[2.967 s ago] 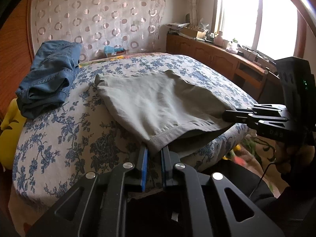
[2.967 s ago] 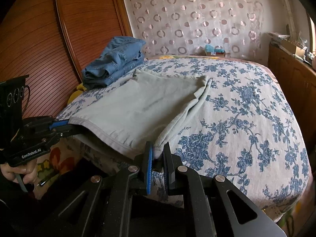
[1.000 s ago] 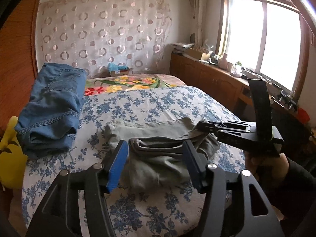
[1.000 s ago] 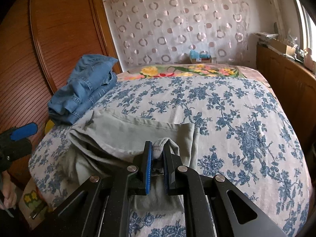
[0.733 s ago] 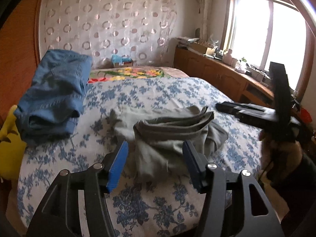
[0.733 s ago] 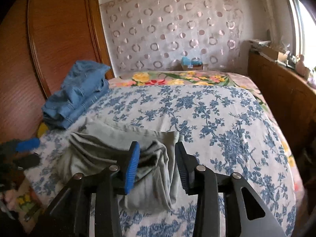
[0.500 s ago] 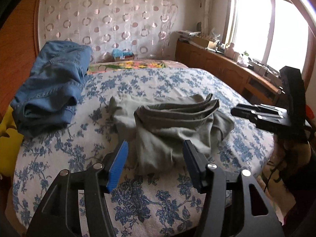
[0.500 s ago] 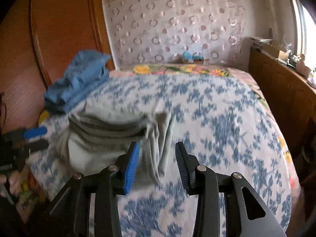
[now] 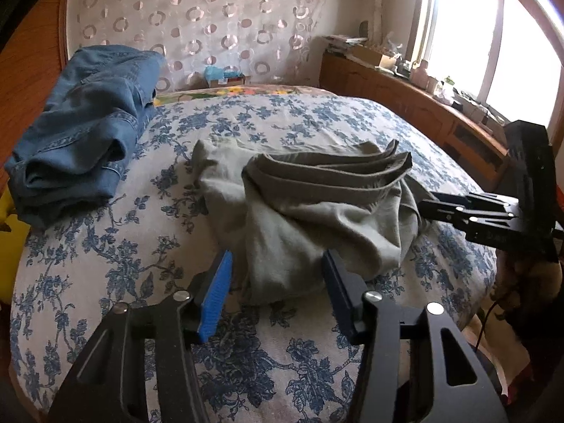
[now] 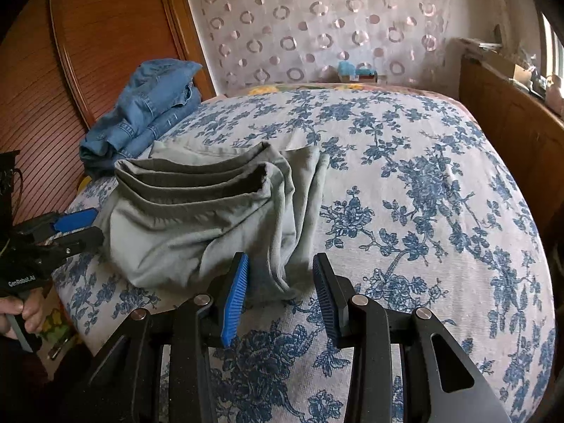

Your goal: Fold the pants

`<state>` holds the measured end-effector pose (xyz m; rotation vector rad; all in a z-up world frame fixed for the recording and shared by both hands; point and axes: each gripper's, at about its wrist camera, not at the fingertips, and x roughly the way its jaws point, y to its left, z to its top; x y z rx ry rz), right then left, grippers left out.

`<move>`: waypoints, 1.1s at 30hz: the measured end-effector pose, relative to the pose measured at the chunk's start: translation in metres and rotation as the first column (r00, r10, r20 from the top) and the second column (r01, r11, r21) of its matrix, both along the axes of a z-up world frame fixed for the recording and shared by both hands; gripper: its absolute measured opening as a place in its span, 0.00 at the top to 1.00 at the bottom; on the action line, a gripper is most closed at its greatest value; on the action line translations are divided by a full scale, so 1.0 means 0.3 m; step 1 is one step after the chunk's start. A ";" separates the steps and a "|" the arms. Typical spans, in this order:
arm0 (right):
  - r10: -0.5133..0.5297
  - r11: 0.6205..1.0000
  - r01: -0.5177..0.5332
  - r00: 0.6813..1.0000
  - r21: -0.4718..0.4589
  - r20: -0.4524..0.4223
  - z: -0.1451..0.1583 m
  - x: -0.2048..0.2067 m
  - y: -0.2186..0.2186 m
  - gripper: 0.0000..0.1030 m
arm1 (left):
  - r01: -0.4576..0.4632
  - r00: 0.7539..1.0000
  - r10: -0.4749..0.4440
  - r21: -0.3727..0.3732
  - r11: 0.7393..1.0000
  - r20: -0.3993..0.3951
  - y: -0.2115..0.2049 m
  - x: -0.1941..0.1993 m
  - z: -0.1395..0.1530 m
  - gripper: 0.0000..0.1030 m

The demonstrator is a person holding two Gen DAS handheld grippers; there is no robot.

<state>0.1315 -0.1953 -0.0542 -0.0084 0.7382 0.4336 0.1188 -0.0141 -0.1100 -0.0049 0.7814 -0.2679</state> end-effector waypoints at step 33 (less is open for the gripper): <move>0.021 1.000 -0.023 0.995 0.016 0.095 0.064 -0.296 -0.092 0.95 | 0.045 0.998 -0.043 -0.043 0.998 0.055 0.004 -0.213 0.070 0.95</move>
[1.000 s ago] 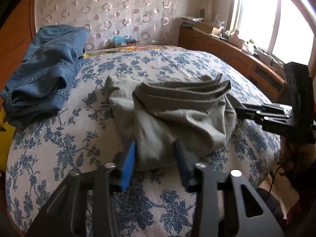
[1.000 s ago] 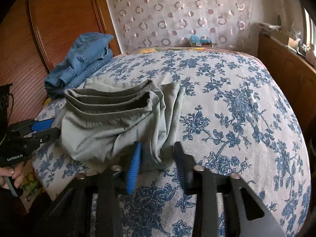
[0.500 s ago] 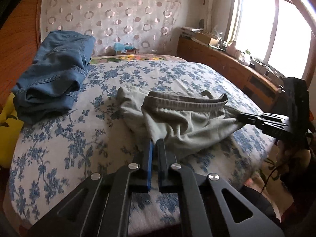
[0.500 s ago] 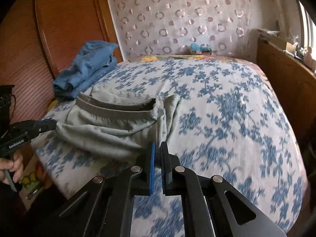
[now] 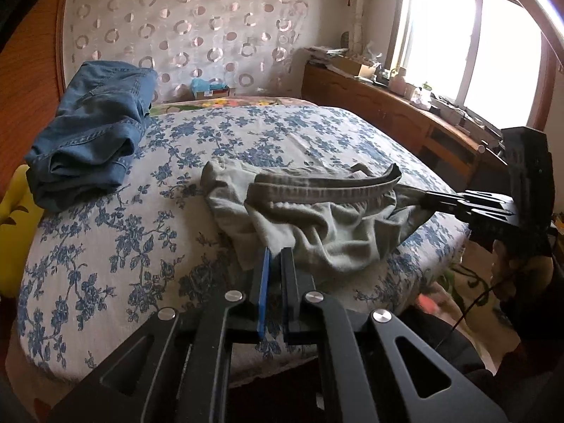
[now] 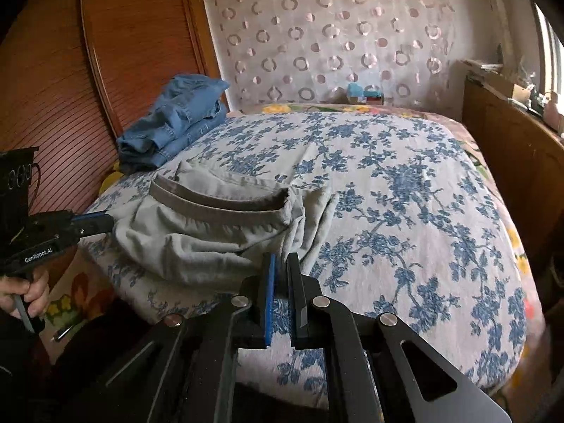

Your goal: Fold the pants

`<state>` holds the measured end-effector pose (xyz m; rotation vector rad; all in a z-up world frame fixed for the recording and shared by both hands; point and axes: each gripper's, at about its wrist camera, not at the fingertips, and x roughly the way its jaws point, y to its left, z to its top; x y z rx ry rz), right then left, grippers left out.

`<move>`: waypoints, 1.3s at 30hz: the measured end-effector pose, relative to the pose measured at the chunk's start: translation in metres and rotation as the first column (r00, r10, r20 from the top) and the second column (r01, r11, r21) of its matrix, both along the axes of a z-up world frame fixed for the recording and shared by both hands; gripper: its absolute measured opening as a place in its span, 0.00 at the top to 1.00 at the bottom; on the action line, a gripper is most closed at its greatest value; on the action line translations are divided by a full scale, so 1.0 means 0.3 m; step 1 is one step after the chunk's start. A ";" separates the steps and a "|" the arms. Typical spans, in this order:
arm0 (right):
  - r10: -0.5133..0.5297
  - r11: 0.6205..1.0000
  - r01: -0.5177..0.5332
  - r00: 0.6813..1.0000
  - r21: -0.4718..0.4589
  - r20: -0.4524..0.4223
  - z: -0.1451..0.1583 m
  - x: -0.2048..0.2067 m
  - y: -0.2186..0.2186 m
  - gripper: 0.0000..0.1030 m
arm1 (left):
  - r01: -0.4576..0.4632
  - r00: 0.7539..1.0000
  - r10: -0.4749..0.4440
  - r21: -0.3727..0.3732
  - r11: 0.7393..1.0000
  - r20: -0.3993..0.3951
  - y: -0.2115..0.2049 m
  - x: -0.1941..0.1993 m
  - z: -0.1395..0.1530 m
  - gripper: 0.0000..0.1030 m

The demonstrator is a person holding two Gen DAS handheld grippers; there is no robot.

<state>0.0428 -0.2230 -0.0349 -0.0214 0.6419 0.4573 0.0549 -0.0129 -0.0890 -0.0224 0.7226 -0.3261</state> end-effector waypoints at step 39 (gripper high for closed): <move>0.083 0.992 -0.089 0.995 -0.091 -0.062 -0.072 0.316 0.127 0.83 | 0.010 1.000 -0.009 0.053 0.999 -0.020 -0.043 0.229 -0.067 0.52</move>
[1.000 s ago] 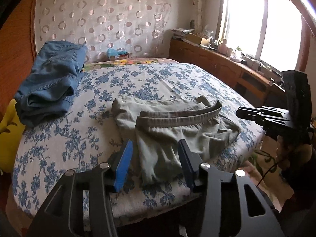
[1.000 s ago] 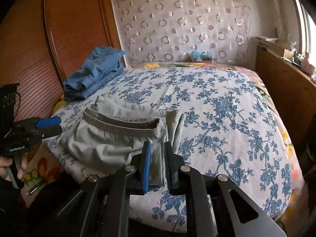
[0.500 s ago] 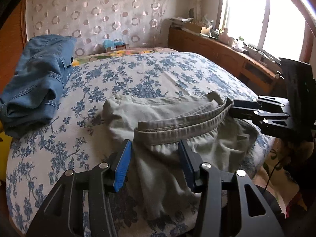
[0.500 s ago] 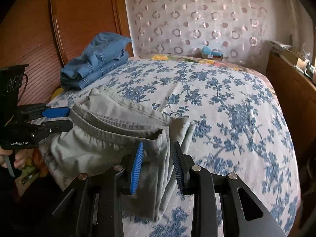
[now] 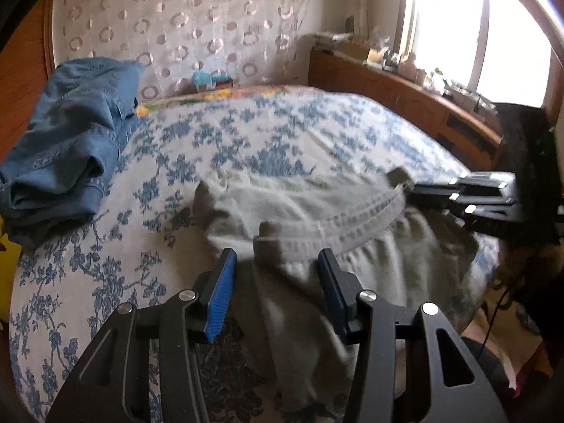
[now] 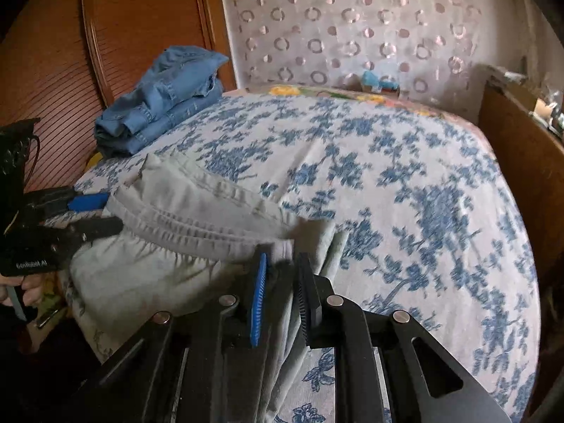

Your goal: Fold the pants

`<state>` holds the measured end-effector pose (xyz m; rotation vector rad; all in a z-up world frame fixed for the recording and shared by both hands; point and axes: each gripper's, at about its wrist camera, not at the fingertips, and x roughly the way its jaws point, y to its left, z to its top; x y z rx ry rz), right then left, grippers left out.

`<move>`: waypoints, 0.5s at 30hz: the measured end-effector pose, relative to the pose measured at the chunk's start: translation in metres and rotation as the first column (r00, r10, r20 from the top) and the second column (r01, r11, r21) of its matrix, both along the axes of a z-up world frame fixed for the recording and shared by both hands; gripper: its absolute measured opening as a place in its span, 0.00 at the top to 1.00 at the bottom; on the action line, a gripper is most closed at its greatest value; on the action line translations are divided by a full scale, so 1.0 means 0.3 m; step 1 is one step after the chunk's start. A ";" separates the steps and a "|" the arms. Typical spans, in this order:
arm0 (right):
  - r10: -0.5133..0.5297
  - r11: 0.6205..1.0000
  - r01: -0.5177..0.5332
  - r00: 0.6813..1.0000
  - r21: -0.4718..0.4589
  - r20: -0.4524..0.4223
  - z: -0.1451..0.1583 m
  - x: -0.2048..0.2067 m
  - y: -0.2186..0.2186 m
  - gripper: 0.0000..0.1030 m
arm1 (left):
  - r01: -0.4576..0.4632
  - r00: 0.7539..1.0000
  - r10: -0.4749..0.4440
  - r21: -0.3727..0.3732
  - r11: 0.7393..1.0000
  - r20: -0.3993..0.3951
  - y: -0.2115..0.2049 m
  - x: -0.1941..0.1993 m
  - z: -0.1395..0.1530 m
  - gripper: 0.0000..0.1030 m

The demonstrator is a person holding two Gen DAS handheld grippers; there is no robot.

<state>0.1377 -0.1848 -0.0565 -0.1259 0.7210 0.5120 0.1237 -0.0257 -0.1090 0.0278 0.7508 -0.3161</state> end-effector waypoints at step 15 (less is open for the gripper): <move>0.003 1.000 -0.003 1.000 -0.012 -0.024 -0.010 0.031 0.017 0.71 | 0.027 0.999 -0.025 0.037 0.999 -0.039 -0.029 0.013 -0.029 0.53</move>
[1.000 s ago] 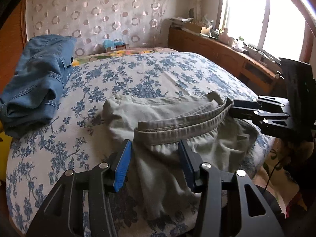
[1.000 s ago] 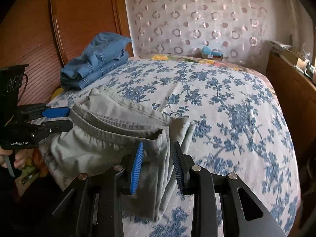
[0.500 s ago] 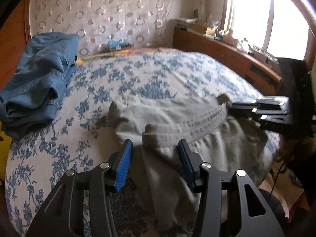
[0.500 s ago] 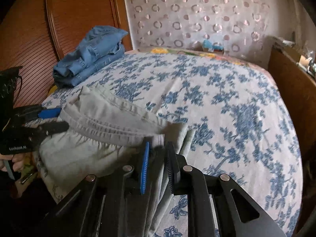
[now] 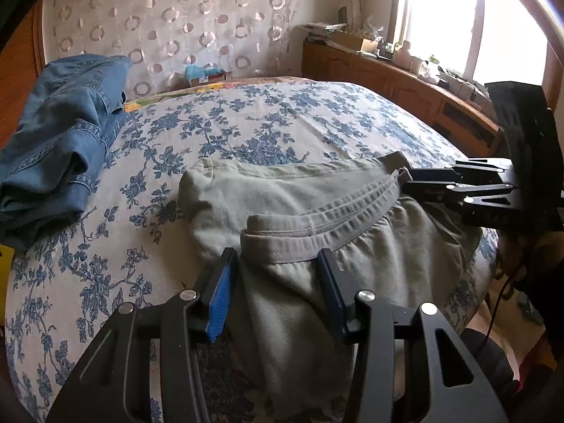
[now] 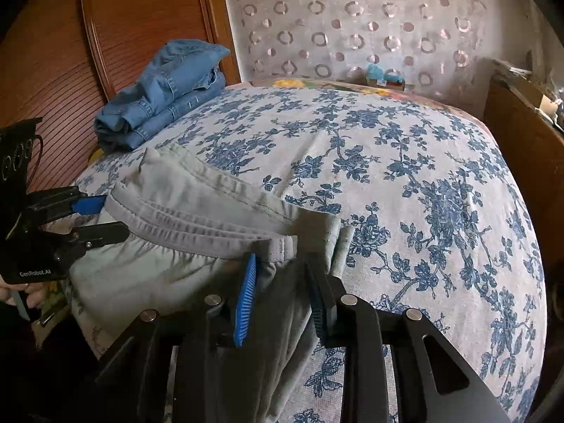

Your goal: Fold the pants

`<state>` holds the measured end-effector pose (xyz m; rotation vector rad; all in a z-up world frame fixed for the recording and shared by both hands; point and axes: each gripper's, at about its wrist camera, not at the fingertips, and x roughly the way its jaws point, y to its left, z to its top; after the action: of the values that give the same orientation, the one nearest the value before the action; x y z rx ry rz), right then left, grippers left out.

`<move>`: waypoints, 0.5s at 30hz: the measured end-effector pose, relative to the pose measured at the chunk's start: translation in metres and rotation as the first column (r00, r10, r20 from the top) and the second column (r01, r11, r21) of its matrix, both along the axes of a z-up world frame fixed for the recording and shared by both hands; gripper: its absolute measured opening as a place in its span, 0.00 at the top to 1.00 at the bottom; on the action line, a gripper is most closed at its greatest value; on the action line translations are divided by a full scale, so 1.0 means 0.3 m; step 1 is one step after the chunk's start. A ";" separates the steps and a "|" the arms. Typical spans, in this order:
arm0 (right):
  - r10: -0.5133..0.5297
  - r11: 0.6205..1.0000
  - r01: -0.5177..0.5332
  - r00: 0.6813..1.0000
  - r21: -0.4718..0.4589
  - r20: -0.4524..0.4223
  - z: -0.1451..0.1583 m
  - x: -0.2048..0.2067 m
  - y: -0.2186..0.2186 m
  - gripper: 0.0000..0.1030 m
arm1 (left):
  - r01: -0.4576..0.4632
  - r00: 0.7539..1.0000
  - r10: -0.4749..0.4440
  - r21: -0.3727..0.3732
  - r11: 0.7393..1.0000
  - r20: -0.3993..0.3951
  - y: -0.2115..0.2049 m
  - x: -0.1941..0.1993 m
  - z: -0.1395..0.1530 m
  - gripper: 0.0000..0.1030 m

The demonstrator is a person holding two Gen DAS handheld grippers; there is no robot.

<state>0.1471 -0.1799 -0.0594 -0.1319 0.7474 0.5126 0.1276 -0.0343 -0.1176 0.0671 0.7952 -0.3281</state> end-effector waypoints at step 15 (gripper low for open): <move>0.019 1.000 -0.021 0.995 0.021 0.097 0.034 -0.108 -0.009 0.93 | 0.061 0.995 -0.059 -0.027 0.998 0.085 -0.011 -0.067 0.059 0.88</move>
<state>0.1146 -0.1824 -0.0492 -0.1432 0.6458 0.5300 0.1077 -0.0374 -0.0999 0.0768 0.7058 -0.3913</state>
